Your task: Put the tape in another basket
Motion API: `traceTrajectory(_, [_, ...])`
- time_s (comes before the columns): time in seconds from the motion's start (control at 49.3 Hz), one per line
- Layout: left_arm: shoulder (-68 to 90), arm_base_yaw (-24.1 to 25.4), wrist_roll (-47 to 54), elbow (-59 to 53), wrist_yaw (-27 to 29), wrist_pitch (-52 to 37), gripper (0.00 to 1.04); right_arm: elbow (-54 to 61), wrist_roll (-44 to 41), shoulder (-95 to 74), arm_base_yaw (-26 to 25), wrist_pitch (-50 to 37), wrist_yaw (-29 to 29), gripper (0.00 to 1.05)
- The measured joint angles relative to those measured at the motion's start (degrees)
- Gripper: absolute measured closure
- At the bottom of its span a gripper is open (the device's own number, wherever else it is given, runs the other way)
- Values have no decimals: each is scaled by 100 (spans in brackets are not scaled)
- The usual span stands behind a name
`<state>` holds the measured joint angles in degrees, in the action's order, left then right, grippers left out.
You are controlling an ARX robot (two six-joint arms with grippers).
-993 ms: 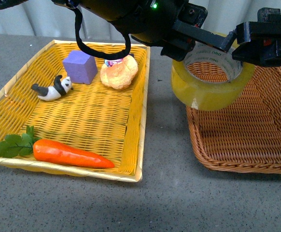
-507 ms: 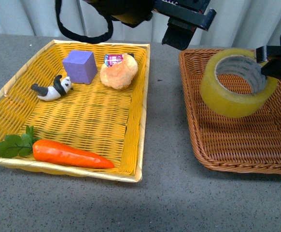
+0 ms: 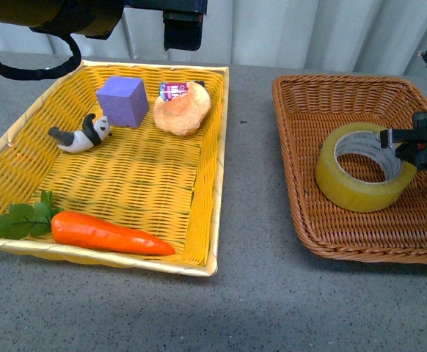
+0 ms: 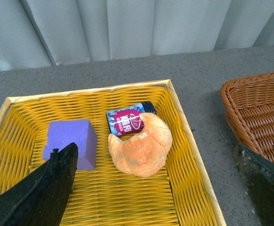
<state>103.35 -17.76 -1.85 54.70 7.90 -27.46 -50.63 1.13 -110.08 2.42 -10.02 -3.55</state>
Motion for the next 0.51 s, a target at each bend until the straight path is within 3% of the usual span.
traceTrajectory(0.223, [-26, 0, -37, -114, 275, -214, 7, 164, 374, 68, -83, -422, 116, 61])
traceTrajectory(0.405, [-107, 2, -83, -214, 551, -380, 7, 575, 533, 758, -164, -894, 352, 25])
traceTrajectory(0.507, [-190, 103, 59, -1047, 723, -2409, 26, 1659, 133, 433, -208, -4378, 352, 43])
